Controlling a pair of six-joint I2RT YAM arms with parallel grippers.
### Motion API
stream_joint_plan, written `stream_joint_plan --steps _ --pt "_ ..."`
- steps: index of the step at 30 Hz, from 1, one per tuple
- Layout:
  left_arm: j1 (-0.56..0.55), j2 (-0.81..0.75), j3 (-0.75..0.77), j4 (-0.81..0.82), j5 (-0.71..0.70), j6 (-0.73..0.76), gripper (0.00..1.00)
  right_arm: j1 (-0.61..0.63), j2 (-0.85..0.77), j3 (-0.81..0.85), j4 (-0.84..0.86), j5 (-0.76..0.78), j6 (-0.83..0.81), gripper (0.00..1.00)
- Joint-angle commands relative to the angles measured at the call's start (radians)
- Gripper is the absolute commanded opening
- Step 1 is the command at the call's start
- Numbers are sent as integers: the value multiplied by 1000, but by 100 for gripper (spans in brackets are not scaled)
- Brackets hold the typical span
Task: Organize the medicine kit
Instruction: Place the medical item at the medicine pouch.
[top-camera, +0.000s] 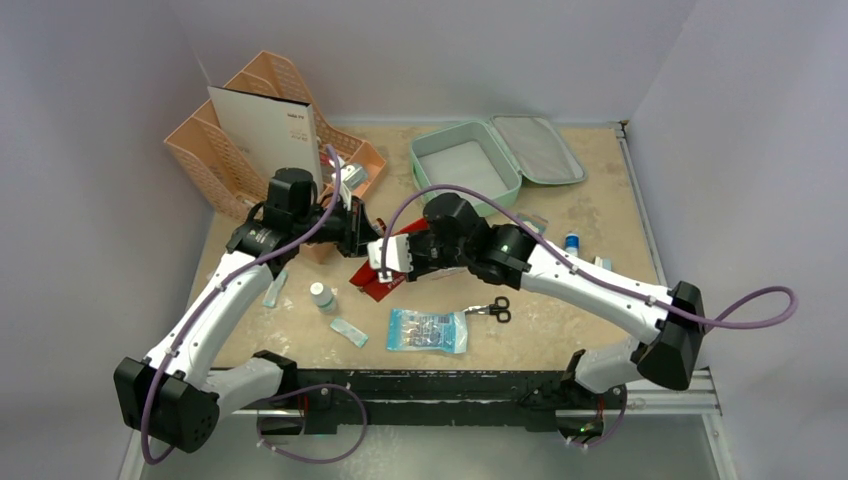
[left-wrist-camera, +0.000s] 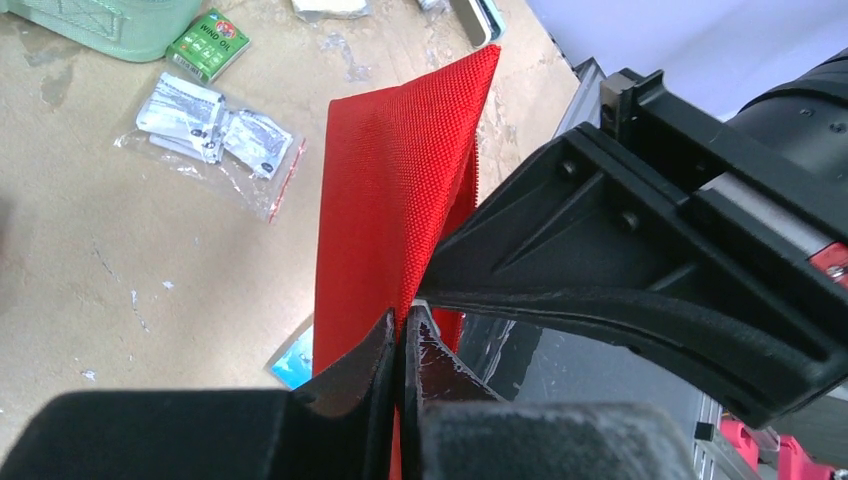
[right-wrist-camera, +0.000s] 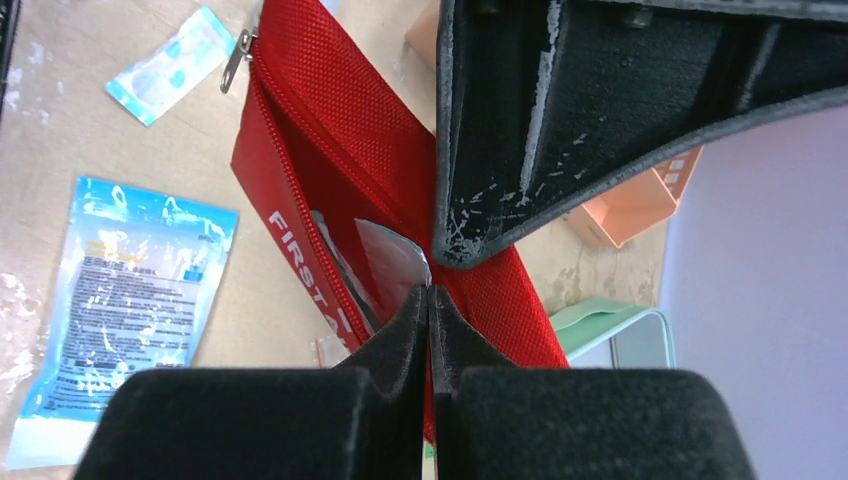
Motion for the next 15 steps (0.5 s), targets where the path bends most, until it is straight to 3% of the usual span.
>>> stream_joint_plan --steps 1,3,9,15 --pt "-4 -3 1 26 -5 -8 0 18 38 67 -58 51 -45 0" --pt "-4 -3 3 22 -19 -6 0 23 48 85 -77 30 -39 0" --pt "-4 -6 12 3 -82 -5 0 30 66 132 -103 11 31 26" --pt "-4 -22 20 -24 -209 -4 0 30 30 116 -28 15 198 42"
